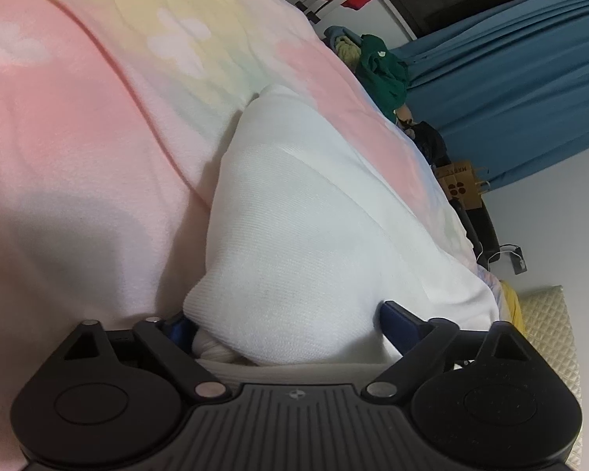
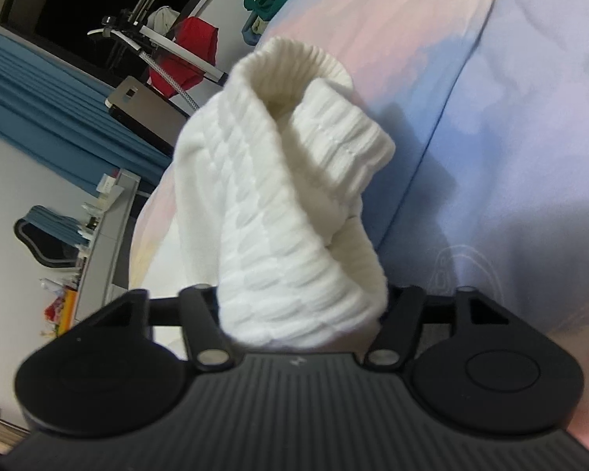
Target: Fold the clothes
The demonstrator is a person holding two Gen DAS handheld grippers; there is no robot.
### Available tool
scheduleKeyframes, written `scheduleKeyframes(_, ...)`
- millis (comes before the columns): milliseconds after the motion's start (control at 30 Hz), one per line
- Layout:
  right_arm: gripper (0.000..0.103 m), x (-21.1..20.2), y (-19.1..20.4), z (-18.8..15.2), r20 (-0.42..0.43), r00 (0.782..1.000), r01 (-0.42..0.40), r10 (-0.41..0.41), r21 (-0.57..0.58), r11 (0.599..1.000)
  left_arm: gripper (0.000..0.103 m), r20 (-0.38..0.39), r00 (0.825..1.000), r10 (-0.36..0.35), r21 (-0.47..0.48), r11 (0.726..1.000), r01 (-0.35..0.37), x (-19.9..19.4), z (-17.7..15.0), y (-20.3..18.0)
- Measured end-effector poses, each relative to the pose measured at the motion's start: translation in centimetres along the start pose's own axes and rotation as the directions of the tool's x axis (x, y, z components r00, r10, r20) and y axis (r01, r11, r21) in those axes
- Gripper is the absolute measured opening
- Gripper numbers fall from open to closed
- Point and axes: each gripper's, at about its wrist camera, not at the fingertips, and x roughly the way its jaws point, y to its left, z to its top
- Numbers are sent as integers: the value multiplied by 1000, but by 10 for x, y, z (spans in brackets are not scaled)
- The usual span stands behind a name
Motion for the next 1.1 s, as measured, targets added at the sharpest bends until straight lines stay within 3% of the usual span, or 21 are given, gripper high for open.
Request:
scheduleKeyframes(233, 45, -16, 11, -4, 50, 999, 3, -2, -31, 1000, 73, 24, 1000, 15, 60, 998, -17, -3, -7, -13)
scheduleKeyframes(367, 44, -31, 19, 0, 73, 997, -13, 18, -76, 997, 62, 40, 999, 25, 153, 988, -31, -14, -13, -29)
scheduleKeyframes(633, 43, -83, 35, 10, 136, 989, -41, 55, -109, 993, 51, 44, 999, -26, 172, 985, 18, -33, -33, -64)
scheduleKeyframes(833, 43, -140, 10, 33, 216, 973, -75, 85, -56, 996, 49, 22, 997, -79, 207, 976, 73, -31, -50, -125)
scheduleKeyframes(1100, 43, -221, -50, 109, 347, 937, -64, 46, 42, 997, 49, -51, 986, -158, 284, 944, 166, 35, -76, -245)
